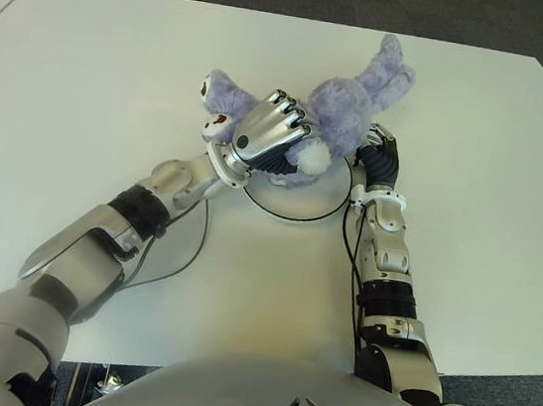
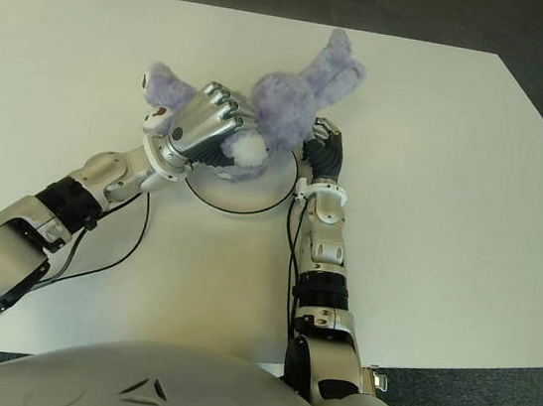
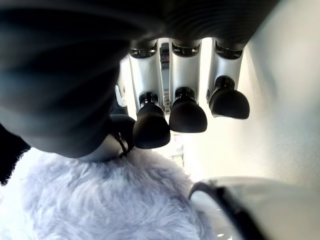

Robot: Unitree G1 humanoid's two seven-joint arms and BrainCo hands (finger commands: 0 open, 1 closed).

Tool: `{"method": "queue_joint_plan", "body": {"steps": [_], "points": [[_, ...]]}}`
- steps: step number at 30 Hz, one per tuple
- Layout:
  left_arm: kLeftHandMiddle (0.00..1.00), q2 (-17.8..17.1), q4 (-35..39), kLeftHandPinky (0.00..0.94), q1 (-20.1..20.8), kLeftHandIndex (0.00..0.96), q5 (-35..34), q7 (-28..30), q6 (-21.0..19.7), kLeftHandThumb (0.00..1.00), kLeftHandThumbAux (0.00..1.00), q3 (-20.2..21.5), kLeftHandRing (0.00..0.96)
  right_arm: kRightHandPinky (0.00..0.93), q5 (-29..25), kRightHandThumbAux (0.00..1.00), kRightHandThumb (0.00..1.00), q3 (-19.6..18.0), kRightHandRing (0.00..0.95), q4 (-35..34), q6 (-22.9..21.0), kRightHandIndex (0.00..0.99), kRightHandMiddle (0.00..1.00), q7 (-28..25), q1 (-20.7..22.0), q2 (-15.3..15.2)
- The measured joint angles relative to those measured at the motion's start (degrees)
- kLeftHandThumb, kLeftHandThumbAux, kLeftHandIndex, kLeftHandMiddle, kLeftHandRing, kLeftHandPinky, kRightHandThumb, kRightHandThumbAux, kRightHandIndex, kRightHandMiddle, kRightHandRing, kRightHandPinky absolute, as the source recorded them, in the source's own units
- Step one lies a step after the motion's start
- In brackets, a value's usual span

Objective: Put the doll into the plate.

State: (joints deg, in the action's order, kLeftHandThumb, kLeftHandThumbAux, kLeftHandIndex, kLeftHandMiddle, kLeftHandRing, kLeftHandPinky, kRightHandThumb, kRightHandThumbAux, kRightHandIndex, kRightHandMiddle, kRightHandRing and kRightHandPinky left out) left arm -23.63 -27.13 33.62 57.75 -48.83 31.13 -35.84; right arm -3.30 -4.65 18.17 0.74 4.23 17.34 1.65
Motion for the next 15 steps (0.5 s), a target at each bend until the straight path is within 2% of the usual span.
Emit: {"method": "queue_joint_plan", "body": {"steps": [9, 10, 11, 13, 15], "points": [[0.897, -0.8, 2.0, 0.891, -1.3, 0.83, -2.5, 4.4, 2.2, 0.357, 0.642, 1.2, 0.89, 0.797, 0.0, 0.722, 0.699, 0.0, 0.799, 0.2, 0.3, 0.44, 0.817, 0.1, 0.0, 0.1], [0.89, -0.9, 2.4, 0.886, -1.5, 0.769, -2.7, 5.0, 2.4, 0.337, 0.61, 1.3, 0.885, 0.8, 0.0, 0.722, 0.699, 0.0, 0.8, 0.2, 0.3, 0.44, 0.818, 0.1, 0.0, 0.1], [0.887, -1.1, 2.9, 0.884, -1.7, 0.747, -2.8, 5.7, 2.5, 0.329, 0.598, 1.4, 0.882, 0.801, 0.0, 0.722, 0.699, 0.0, 0.801, 0.2, 0.3, 0.44, 0.818, 0.1, 0.0, 0.1], [0.818, -1.8, 4.8, 0.835, -2.3, 0.587, -2.9, 7.7, 2.5, 0.304, 0.533, 1.6, 0.834, 0.806, -0.1, 0.722, 0.7, 0.0, 0.803, 0.3, 0.3, 0.44, 0.82, 0.1, 0.1, 0.1], [0.717, -2.7, 6.9, 0.776, -3.0, 0.499, -3.2, 9.8, 2.6, 0.293, 0.493, 1.9, 0.758, 0.807, -0.1, 0.722, 0.7, 0.0, 0.803, 0.3, 0.4, 0.44, 0.821, 0.1, 0.1, 0.2]]}}
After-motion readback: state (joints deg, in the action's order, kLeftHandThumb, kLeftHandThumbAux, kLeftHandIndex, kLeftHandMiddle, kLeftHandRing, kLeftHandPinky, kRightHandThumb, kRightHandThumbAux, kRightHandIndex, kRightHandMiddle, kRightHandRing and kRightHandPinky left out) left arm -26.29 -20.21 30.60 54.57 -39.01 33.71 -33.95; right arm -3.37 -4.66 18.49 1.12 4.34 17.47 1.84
